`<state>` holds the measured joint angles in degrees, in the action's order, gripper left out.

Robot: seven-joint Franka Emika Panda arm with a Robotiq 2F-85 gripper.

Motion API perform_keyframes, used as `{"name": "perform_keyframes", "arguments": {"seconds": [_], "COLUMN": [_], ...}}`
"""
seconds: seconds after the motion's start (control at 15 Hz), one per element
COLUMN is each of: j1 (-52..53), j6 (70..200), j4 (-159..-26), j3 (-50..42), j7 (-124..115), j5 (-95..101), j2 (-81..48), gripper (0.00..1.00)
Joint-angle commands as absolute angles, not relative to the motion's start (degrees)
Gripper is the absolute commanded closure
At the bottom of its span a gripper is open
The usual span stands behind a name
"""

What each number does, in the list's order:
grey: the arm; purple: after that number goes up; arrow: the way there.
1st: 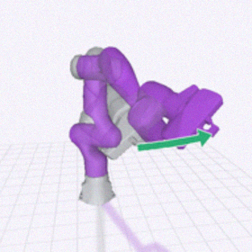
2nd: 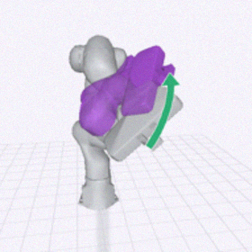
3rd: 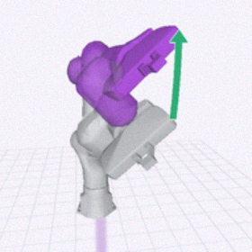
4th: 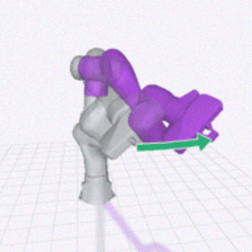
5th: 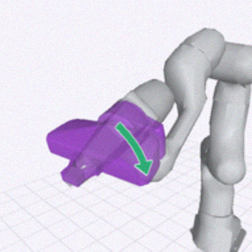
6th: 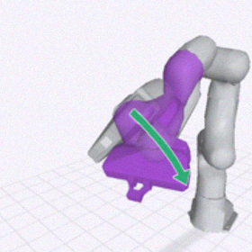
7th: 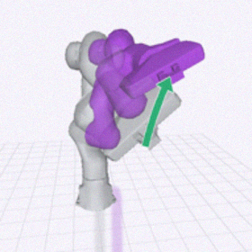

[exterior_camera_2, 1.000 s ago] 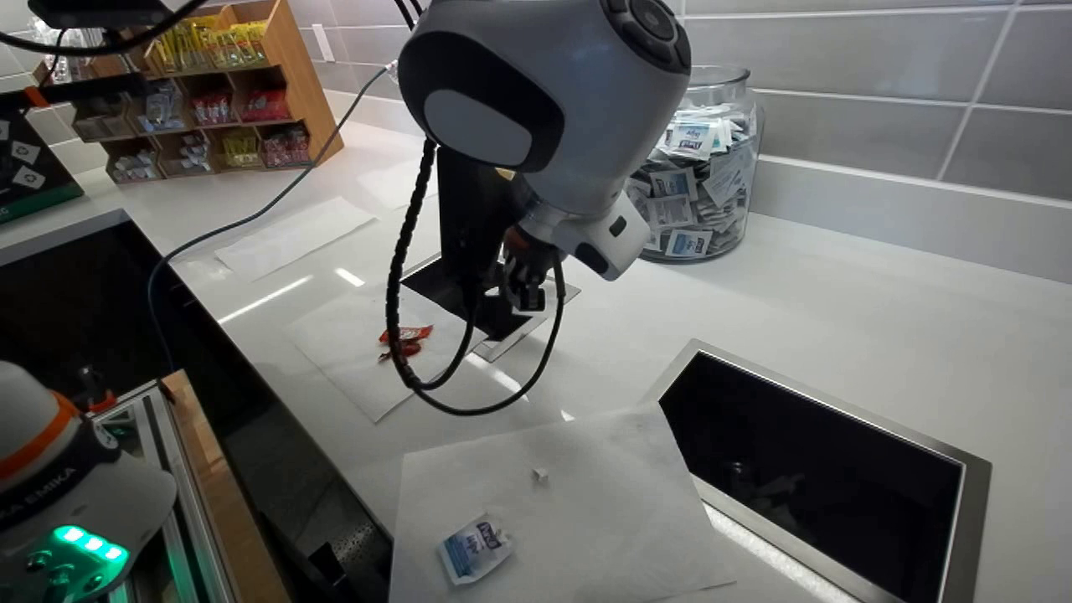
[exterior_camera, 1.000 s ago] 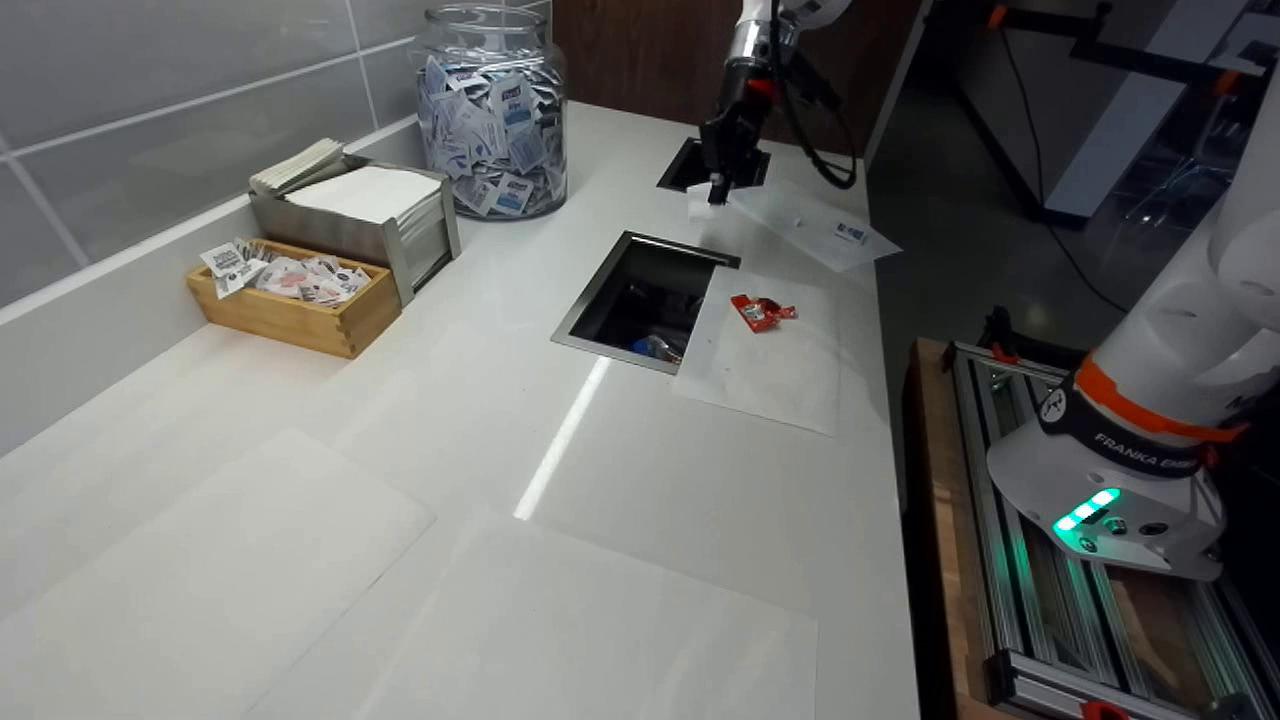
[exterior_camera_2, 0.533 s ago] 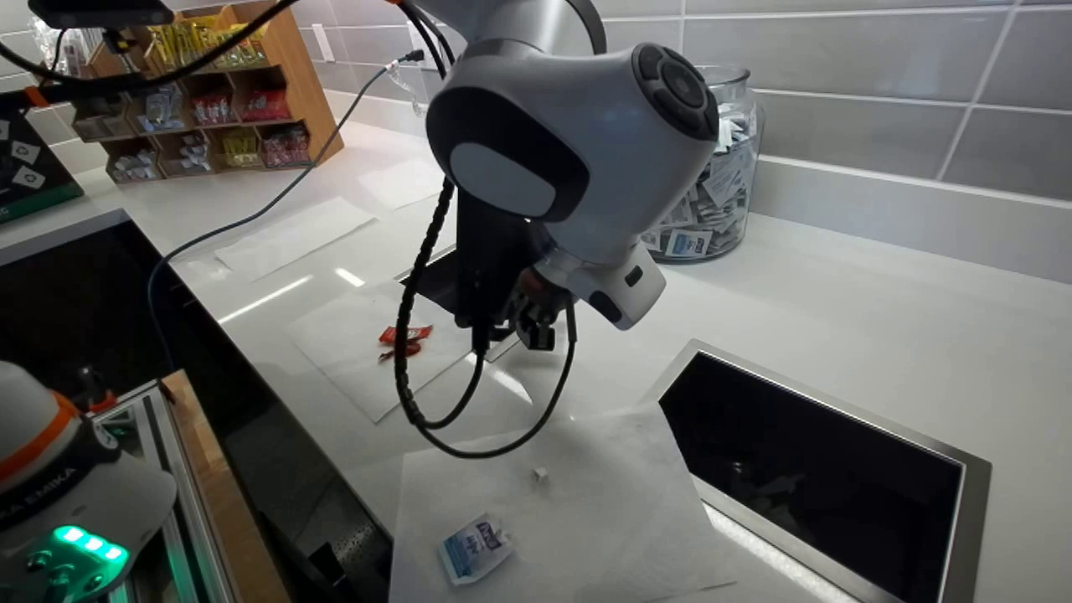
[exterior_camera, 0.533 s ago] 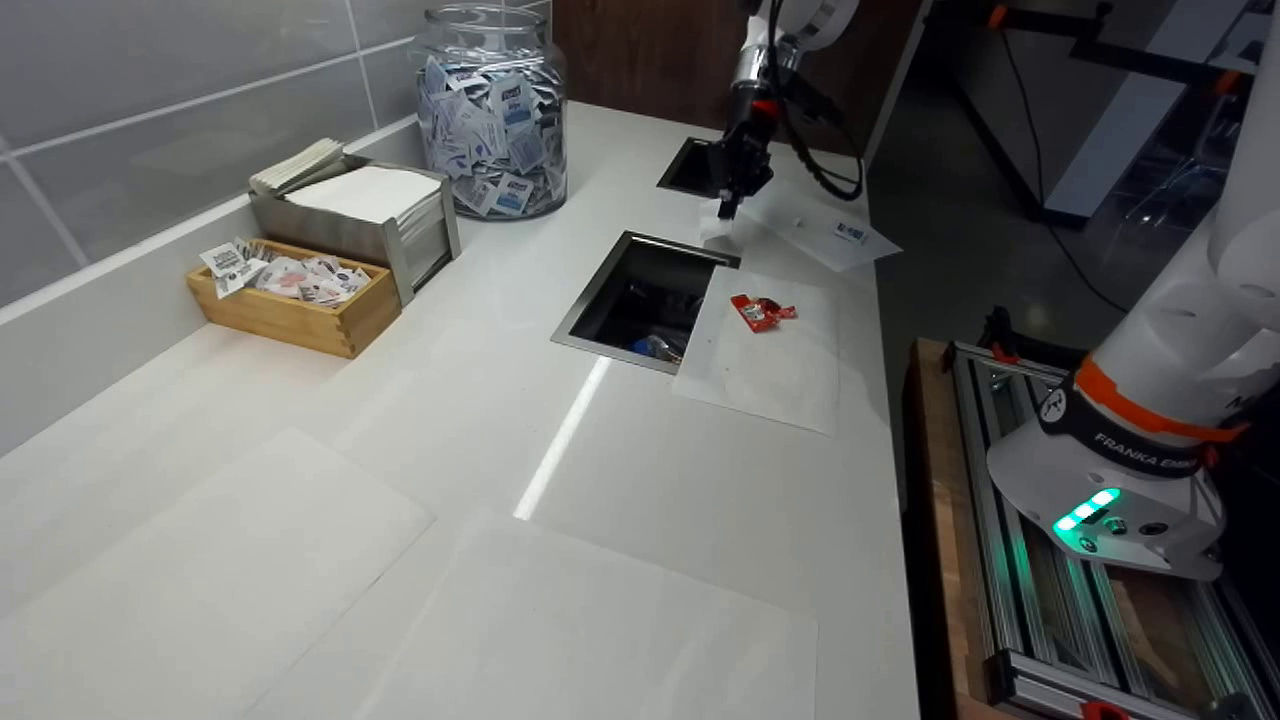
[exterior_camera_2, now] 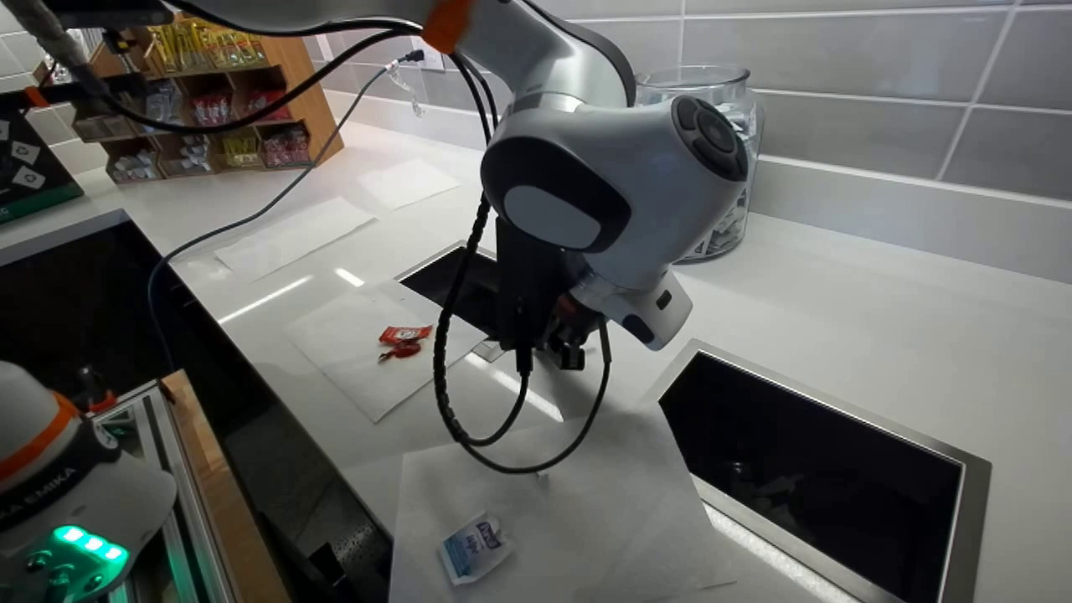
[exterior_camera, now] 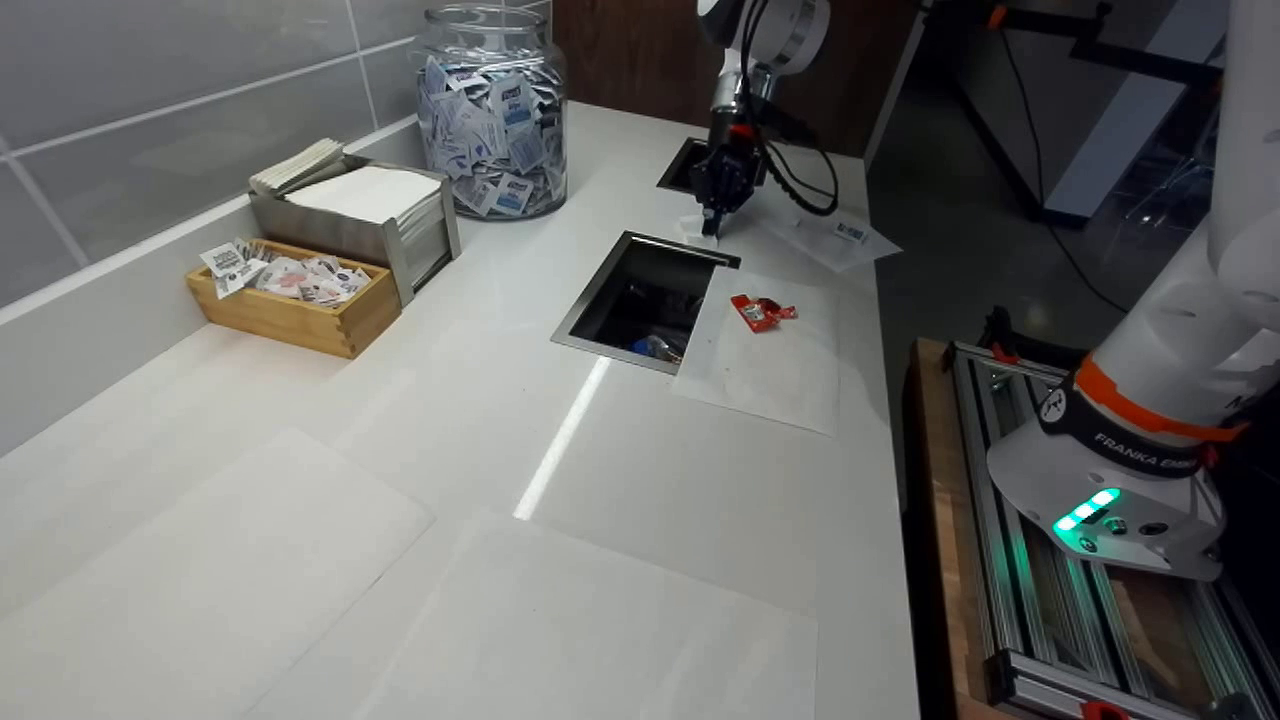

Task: Fold the rectangular white serviette, pick up the rectangular white serviette and put it in the left bin

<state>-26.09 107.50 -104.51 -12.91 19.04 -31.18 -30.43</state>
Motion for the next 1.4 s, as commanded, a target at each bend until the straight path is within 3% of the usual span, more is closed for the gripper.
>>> {"name": "perform_keyframes", "arguments": {"seconds": [0.0,0.13,0.2,0.27,0.93,1.33], "j1": [-25.6,-24.5,-24.0,-23.5,-17.7,-15.9], "j6": [109.8,111.0,111.6,112.5,123.3,129.7], "j4": [-102.8,-103.9,-104.4,-105.1,-113.7,-117.1], "j3": [-12.2,-12.5,-12.5,-12.5,-13.1,-12.8], "j7": [16.9,15.4,14.7,14.1,10.7,15.4], "j5": [-28.5,-26.2,-25.1,-24.0,-10.4,5.0], "j2": [-32.0,-30.5,-29.7,-28.8,-18.0,-17.5], "gripper": [1.0,1.0,0.74,0.73,0.01,0.0]}}
